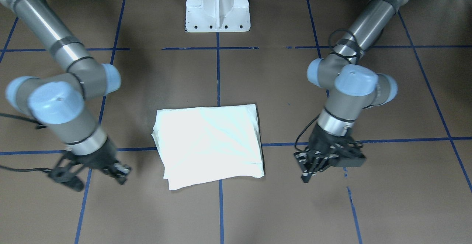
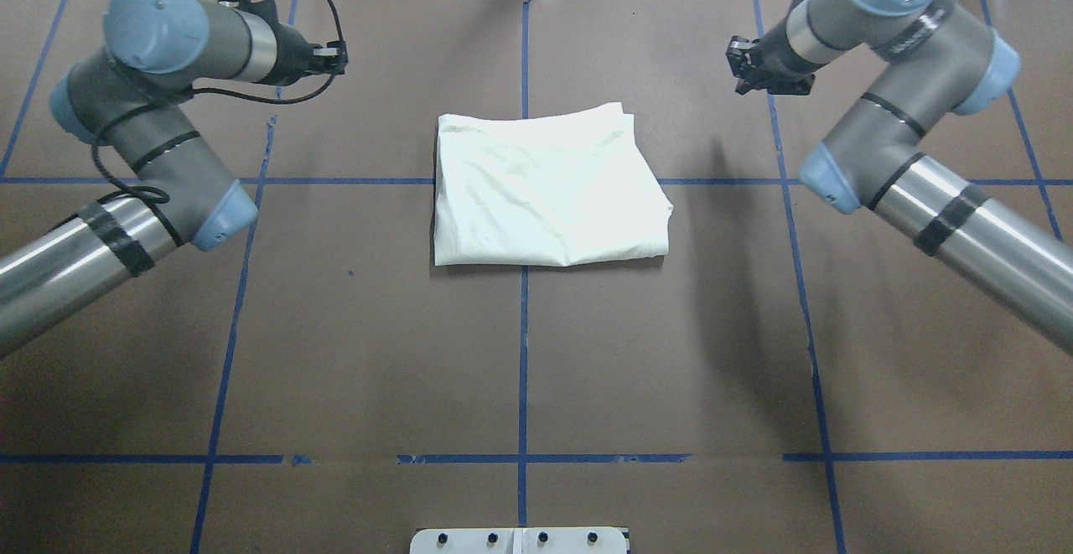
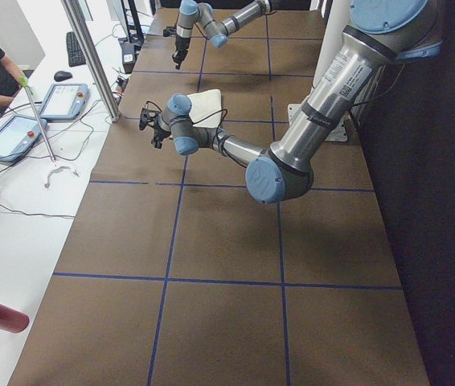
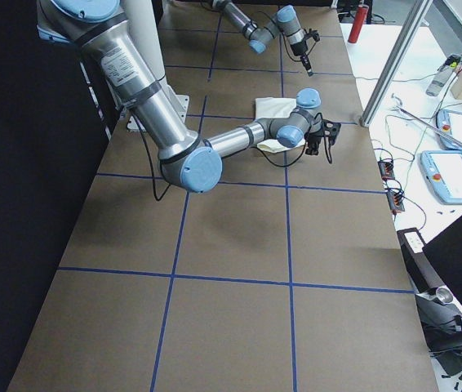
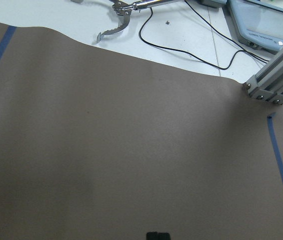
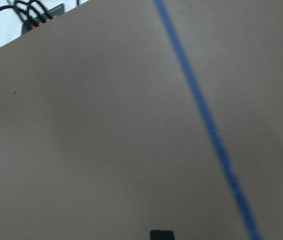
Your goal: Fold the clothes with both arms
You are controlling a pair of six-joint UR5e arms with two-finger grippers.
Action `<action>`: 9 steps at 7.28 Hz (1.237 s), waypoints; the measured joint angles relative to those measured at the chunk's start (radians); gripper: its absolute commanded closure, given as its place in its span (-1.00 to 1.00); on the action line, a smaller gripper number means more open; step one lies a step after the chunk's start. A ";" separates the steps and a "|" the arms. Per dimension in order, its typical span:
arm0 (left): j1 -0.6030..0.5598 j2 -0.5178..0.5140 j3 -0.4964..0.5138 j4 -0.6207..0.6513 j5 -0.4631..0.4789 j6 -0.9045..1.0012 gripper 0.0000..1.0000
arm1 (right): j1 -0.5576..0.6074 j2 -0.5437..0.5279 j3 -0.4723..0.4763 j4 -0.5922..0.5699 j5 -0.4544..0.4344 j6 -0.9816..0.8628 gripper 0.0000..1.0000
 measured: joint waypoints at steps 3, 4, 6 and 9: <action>-0.242 0.177 -0.175 0.123 -0.232 0.363 1.00 | 0.282 -0.194 0.055 -0.046 0.184 -0.461 1.00; -0.332 0.219 -0.232 0.223 -0.303 0.517 1.00 | 0.369 -0.236 0.086 -0.124 0.220 -0.631 1.00; -0.509 0.264 -0.349 0.565 -0.400 0.863 -0.99 | 0.496 -0.311 0.217 -0.430 0.239 -1.009 -0.92; -0.615 0.429 -0.443 0.898 -0.448 1.181 -1.00 | 0.540 -0.468 0.423 -0.707 0.224 -1.234 -1.00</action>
